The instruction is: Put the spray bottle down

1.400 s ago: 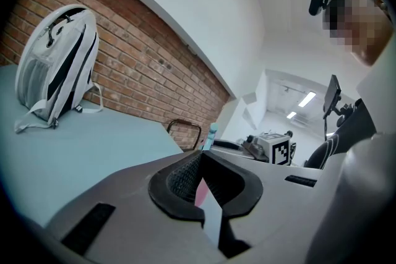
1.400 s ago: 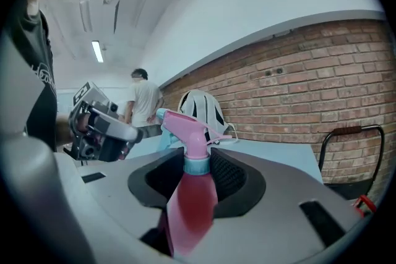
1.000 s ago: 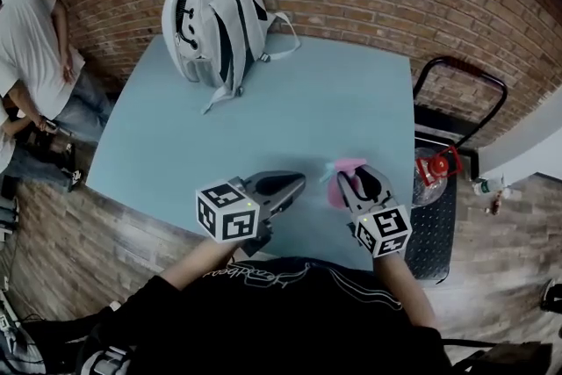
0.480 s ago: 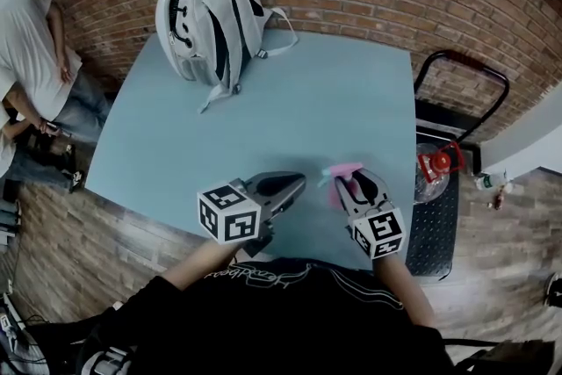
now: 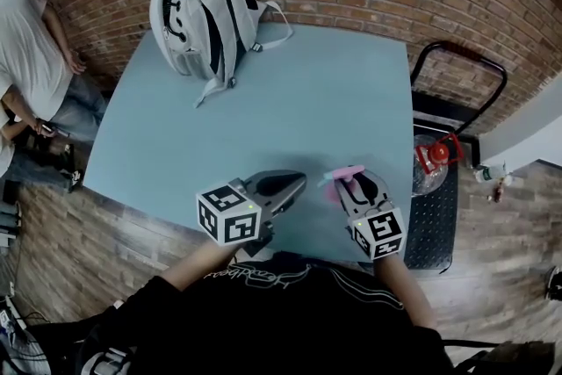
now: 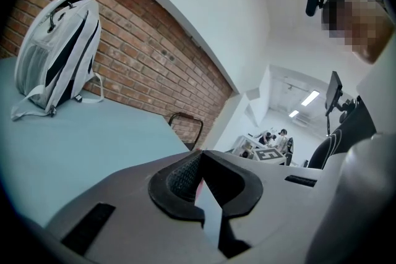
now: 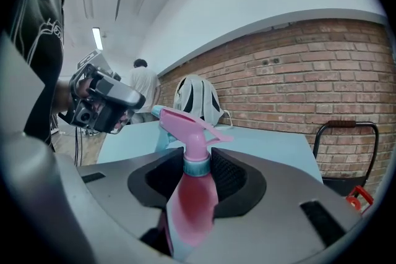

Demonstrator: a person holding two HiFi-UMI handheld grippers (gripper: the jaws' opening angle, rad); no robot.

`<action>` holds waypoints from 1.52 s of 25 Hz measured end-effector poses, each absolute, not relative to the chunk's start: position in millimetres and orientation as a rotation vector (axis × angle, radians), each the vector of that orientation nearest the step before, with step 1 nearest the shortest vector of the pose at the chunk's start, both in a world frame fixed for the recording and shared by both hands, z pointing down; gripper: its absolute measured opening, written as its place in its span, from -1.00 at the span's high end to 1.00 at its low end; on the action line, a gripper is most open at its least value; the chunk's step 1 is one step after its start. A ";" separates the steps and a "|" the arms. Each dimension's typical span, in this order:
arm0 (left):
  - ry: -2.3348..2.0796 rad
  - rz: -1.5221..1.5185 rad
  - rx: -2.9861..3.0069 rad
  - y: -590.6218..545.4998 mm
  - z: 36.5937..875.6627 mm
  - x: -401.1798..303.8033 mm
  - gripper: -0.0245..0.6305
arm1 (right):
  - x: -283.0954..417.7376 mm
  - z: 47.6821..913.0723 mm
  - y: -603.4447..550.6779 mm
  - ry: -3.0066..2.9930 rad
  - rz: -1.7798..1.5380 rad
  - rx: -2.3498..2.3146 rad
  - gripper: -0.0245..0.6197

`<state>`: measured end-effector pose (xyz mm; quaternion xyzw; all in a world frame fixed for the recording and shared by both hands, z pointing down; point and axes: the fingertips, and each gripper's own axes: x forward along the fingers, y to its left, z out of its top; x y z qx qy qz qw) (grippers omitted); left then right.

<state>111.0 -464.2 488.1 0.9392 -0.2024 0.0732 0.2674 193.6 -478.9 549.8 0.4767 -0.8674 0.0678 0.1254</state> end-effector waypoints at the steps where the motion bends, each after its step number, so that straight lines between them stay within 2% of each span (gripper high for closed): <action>1: -0.544 0.195 2.535 -461.6 487.6 111.6 0.90 | 193.8 550.1 -476.9 -2.526 0.191 1.390 0.50; 16: -0.543 0.174 2.586 -402.3 464.6 112.7 0.90 | 217.0 539.0 -430.7 -2.476 0.279 1.477 0.48; 25: -0.457 0.099 2.684 -331.3 423.4 127.9 0.90 | 195.7 443.0 -326.7 -2.693 0.235 1.305 0.49; 26: -0.444 0.097 2.703 -320.2 419.0 130.8 0.90 | 193.9 432.3 -313.0 -2.714 0.214 1.286 0.50; 28: -0.418 0.100 2.745 -297.4 411.1 136.1 0.90 | 191.3 413.5 -286.6 -2.749 0.168 1.263 0.70; 30: -0.404 0.105 2.788 -276.3 404.6 139.1 0.90 | 188.7 399.6 -262.5 -2.784 0.146 1.247 0.80; 38: -0.394 0.101 2.867 -220.4 385.5 136.8 0.90 | 183.4 390.7 -205.9 -2.855 0.254 1.177 0.88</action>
